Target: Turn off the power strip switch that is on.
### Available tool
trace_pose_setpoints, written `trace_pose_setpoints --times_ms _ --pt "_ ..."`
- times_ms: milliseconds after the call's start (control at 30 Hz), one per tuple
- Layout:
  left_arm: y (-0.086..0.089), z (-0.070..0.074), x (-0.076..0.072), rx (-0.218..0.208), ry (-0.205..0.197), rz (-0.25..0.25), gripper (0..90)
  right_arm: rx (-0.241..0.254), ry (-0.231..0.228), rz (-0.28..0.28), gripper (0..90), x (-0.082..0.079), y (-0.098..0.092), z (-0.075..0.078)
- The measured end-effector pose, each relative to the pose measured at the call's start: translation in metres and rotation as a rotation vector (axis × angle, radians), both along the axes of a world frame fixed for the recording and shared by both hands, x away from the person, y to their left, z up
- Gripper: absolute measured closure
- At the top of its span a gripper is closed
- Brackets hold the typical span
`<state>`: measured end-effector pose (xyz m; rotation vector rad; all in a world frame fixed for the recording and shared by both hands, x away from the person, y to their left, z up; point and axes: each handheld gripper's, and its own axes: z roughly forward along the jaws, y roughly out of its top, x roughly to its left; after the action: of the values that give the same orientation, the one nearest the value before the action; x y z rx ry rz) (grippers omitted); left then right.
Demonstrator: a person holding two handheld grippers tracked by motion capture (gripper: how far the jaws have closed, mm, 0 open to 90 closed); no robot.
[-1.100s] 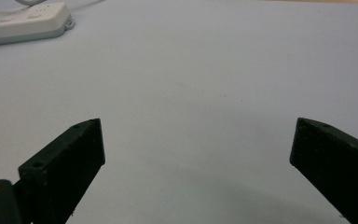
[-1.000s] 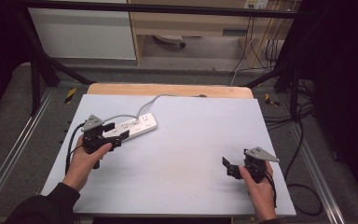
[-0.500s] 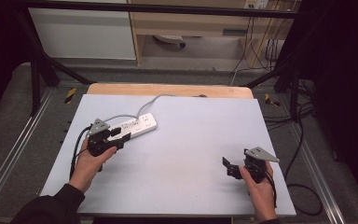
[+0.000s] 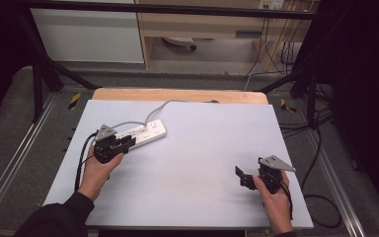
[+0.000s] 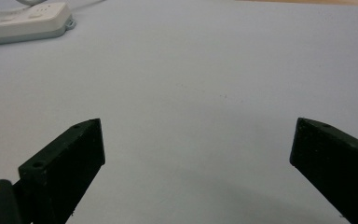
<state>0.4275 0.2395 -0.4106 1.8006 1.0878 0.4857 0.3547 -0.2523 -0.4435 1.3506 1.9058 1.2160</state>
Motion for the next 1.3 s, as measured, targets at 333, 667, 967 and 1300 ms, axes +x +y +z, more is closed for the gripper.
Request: trace_pose_setpoints --times_ms 333,667,967,1300 --pt "0.001 -0.001 0.001 0.008 -0.02 -0.009 87.6 -0.002 0.0 0.003 3.5 0.0 0.001 0.0" --pt "-0.001 -0.006 0.007 0.023 -0.016 -0.011 90.0 0.0 -0.001 0.001 3.5 0.0 0.0 0.001" --pt "-0.001 -0.015 0.017 0.017 0.005 0.005 90.0 -0.003 -0.004 0.003 3.5 0.0 0.0 0.001" --pt "0.0 -0.022 0.025 0.022 0.025 0.007 90.0 -0.005 0.003 0.008 3.5 0.0 0.001 0.001"
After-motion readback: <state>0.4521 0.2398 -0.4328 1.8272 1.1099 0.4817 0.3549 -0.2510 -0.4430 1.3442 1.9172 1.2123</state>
